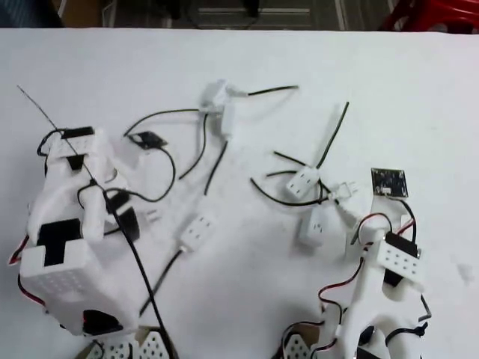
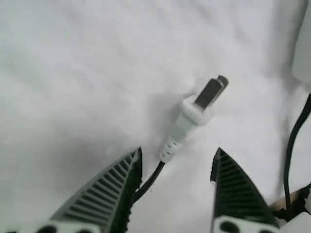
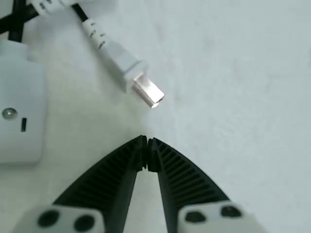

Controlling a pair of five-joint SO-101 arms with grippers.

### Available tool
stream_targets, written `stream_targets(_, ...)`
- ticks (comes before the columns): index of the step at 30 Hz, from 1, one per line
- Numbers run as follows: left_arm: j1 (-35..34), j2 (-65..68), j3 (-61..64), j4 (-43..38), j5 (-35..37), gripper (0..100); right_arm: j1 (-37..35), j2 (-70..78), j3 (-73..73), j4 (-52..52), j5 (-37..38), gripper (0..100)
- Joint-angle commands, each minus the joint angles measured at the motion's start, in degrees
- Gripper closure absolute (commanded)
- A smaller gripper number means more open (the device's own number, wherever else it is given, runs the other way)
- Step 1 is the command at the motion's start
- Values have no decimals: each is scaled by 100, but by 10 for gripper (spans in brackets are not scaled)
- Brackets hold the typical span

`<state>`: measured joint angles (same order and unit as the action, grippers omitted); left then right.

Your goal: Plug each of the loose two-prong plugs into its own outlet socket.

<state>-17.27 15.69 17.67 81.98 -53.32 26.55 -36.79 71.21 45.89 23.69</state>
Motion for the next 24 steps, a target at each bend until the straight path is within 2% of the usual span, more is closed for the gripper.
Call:
stream_targets(1,145,-338,0,-255,44,762,-22,-4,-18,-66,26,974)
stream_targets(12,927,-330,35,-413,53,762,-22,-4,-18,-75,26,974)
stream_targets(17,1068,-180,141,-782,53,762,-22,-4,-18,-75,26,974)
stream_targets(24,936,330,-475,-141,44,762,-22,-4,-18,-75,26,974)
